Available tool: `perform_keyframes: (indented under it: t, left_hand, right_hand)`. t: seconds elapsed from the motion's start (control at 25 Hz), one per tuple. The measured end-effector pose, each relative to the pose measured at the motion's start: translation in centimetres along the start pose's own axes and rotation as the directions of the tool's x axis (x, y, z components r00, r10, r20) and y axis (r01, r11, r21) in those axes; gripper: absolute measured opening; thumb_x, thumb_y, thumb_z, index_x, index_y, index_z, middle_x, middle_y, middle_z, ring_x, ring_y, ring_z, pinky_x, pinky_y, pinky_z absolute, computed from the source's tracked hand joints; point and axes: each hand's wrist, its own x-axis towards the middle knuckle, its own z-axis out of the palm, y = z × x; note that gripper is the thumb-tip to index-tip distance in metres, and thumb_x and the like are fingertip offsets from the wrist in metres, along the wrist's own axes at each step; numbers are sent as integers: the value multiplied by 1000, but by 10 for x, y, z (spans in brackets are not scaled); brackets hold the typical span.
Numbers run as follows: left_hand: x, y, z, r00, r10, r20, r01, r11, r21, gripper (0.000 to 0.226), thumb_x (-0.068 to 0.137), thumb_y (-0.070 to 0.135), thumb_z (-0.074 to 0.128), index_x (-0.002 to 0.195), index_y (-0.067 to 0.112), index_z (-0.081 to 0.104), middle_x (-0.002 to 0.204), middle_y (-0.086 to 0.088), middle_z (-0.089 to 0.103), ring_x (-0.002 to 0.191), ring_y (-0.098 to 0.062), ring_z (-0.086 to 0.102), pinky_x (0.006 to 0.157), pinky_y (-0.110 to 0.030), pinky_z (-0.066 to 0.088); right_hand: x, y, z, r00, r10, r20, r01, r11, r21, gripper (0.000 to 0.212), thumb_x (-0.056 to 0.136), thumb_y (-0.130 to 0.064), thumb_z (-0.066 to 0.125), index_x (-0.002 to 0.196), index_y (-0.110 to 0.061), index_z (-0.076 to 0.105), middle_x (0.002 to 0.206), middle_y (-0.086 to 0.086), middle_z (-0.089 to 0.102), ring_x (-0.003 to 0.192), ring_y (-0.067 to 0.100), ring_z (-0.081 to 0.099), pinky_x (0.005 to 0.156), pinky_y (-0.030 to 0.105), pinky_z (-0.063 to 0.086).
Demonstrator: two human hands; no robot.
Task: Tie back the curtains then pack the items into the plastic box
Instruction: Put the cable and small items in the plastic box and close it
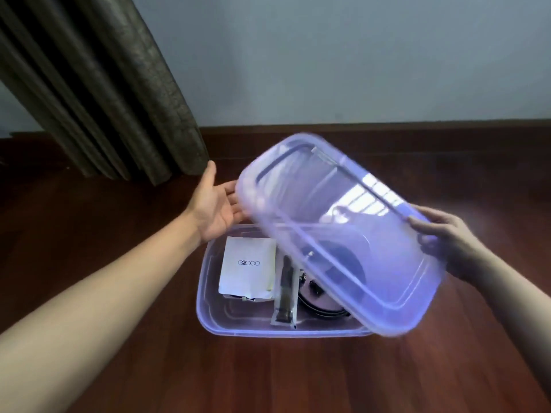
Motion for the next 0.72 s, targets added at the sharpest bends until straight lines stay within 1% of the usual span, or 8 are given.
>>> perform_keyframes:
  t: [0.08, 0.12, 0.2, 0.28, 0.36, 0.44, 0.52, 0.72]
  left_hand:
    - [-21, 3, -10, 998, -16, 56, 15, 999, 29, 61, 90, 58, 39, 107, 5, 63, 103, -15, 71, 84, -23, 72, 65, -32, 59]
    - [-30, 0, -15, 998, 2, 62, -9, 995, 100, 47, 88, 49, 48, 107, 8, 64, 102, -13, 71, 81, -19, 72, 64, -29, 59]
    - [-41, -11, -26, 987, 161, 8, -156, 942, 298, 30, 87, 29, 57, 112, 13, 63, 108, -8, 68, 86, -14, 70, 78, -29, 58]
    - [-52, -31, -36, 939, 329, -102, -226, 813, 537, 31, 94, 21, 53, 123, 11, 59, 118, -7, 64, 105, -19, 63, 98, -39, 49]
    - [-68, -62, -49, 879, 383, -284, -59, 678, 732, 40, 97, 29, 47, 133, 12, 51, 128, -9, 60, 120, -26, 55, 105, -42, 41]
    - [-83, -88, -59, 861, 325, -392, 129, 606, 785, 47, 97, 38, 42, 138, 16, 45, 131, -10, 58, 123, -30, 52, 103, -38, 40]
    - [-88, -104, -64, 867, 272, -418, 186, 601, 777, 49, 98, 41, 38, 140, 18, 41, 132, -10, 58, 122, -31, 51, 100, -35, 41]
    - [-92, -115, -59, 850, 308, -426, 181, 590, 787, 44, 98, 39, 40, 137, 19, 42, 119, -5, 63, 109, -28, 57, 80, -25, 37]
  right_hand:
    - [3, -1, 18, 992, 30, 125, -12, 990, -142, 39, 69, -22, 70, 108, -20, 71, 65, -6, 59, 42, 4, 25, 41, 10, 25]
    - [5, 0, 26, 988, 30, 154, 3, 977, -215, 40, 68, -26, 71, 108, -24, 71, 71, -6, 61, 48, 6, 28, 45, 14, 27]
    - [13, 0, 44, 990, -20, 142, 70, 931, -358, 31, 79, -24, 69, 110, -27, 70, 84, -7, 65, 62, 9, 43, 56, 20, 34]
    - [24, 2, 61, 984, -134, 114, 174, 828, -533, 27, 87, -26, 64, 115, -24, 68, 100, -4, 69, 85, 9, 58, 69, 25, 43]
    - [33, 7, 75, 959, -223, 177, 280, 633, -722, 32, 89, -29, 62, 119, -20, 64, 113, 1, 67, 103, 13, 59, 86, 25, 41]
    - [41, 12, 83, 938, -185, 294, 347, 507, -789, 37, 90, -30, 60, 125, -16, 61, 128, 3, 61, 120, 18, 54, 97, 25, 37]
    - [46, 19, 86, 931, -123, 343, 358, 474, -804, 38, 91, -31, 59, 126, -17, 60, 133, 3, 58, 125, 20, 51, 102, 29, 36]
    - [52, 26, 86, 930, -117, 349, 362, 464, -809, 39, 90, -35, 57, 127, -23, 58, 133, 2, 58, 124, 22, 51, 104, 35, 38]
